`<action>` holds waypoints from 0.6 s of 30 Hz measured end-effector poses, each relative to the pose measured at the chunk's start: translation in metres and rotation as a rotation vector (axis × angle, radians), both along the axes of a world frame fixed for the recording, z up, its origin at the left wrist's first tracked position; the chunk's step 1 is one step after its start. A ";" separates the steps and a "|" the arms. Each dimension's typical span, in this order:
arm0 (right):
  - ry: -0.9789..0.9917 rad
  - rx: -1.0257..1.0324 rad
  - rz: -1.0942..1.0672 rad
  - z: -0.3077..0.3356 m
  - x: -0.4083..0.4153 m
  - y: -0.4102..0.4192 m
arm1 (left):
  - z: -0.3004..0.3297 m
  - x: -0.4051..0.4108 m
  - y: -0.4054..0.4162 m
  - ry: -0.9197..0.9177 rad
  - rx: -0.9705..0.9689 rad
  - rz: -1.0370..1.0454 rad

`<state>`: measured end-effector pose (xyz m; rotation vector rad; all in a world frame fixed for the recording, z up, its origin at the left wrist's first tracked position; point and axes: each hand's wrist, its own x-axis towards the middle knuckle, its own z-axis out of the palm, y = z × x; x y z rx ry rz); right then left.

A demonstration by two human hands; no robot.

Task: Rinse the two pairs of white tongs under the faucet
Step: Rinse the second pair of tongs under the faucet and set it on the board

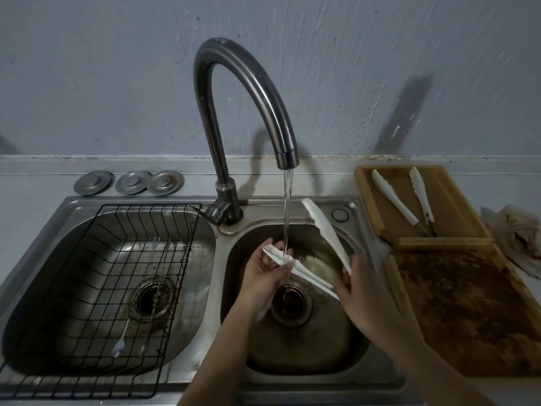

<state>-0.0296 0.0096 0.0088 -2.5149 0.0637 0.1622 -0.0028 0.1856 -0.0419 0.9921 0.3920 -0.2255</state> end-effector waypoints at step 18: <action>-0.078 -0.064 -0.080 -0.010 -0.011 -0.011 | -0.010 0.014 -0.013 0.024 0.484 -0.048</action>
